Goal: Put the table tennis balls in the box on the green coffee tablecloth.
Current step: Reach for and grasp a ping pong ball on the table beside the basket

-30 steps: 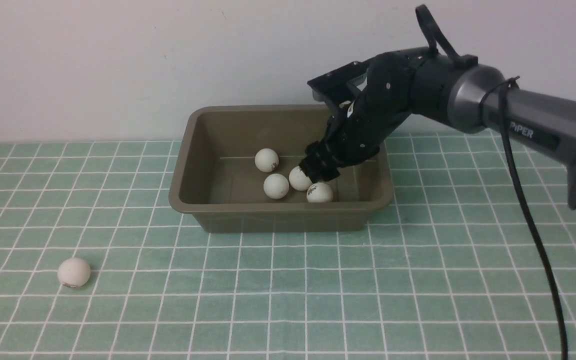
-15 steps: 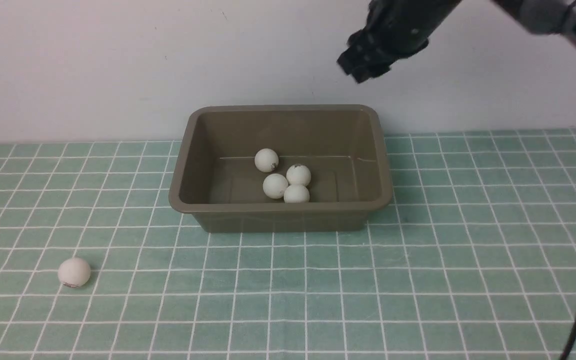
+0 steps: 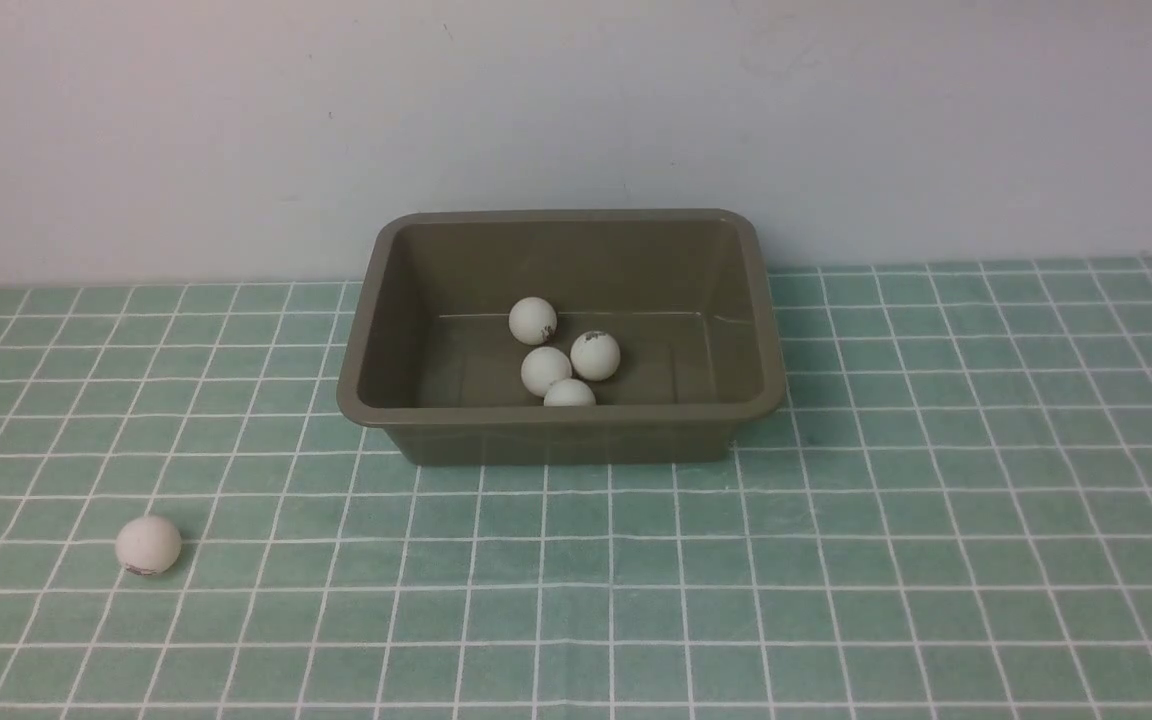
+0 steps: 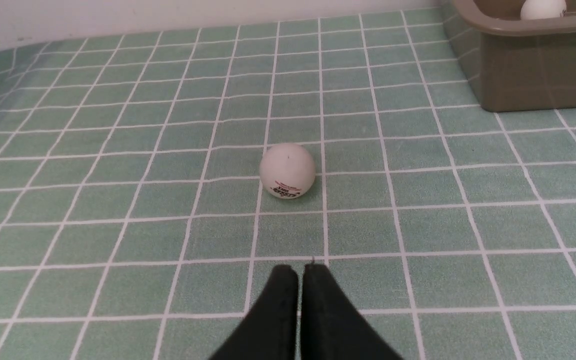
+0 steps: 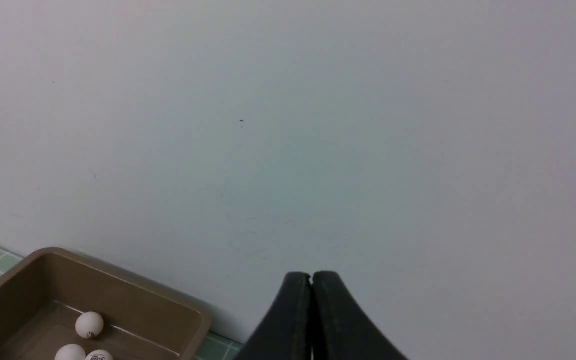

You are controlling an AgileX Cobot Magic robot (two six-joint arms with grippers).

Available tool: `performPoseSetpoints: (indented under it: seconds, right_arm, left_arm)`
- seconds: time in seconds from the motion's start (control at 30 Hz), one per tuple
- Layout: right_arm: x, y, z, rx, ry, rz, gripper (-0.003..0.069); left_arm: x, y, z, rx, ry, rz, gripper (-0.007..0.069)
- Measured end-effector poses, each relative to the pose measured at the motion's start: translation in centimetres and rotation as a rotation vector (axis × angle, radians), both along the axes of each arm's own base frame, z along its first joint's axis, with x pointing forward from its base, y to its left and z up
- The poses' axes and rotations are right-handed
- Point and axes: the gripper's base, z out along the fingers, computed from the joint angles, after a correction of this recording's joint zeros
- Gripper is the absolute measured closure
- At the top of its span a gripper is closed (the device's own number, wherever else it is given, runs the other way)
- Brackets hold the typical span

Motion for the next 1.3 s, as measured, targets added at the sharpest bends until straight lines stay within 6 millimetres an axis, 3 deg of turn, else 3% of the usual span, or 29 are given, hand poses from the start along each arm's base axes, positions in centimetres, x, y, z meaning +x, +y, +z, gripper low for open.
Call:
performPoseSetpoints:
  seconds: [0.07, 0.13, 0.27, 0.37, 0.53, 0.63, 0.87, 1.3]
  right_arm:
    - [-1.8, -0.3, -1.5, 0.03, -0.043, -0.014, 0.0671]
    - [-2.3, -0.4, -3.8, 0.052, -0.05, -0.023, 0.0671]
    - [-0.8, -0.3, -10.8, 0.062, 0.028, -0.042, 0.0671]
    - [0.8, -0.3, -17.2, 0.059, 0.109, -0.059, 0.0671]
    - [1.9, -0.3, -25.2, 0.075, 0.167, -0.085, 0.0671]
    - [2.0, -0.3, -29.0, 0.126, 0.184, -0.103, 0.0671]
    - [1.9, -0.5, -31.4, 0.186, 0.175, -0.131, 0.0669]
    - [1.9, -0.5, -31.5, 0.195, 0.16, -0.137, 0.0669]
  left_arm:
    - [0.0, 0.0, 0.0, 0.0, 0.0, 0.0, 0.0629]
    - [0.0, 0.0, 0.0, 0.0, 0.0, 0.0, 0.0629]
    - [0.0, 0.0, 0.0, 0.0, 0.0, 0.0, 0.0629]
    - [0.0, 0.0, 0.0, 0.0, 0.0, 0.0, 0.0629]
    - [0.0, 0.0, 0.0, 0.0, 0.0, 0.0, 0.0629]
    - [0.0, 0.0, 0.0, 0.0, 0.0, 0.0, 0.0629]
    - [0.0, 0.0, 0.0, 0.0, 0.0, 0.0, 0.0629]
    - [0.0, 0.0, 0.0, 0.0, 0.0, 0.0, 0.0629]
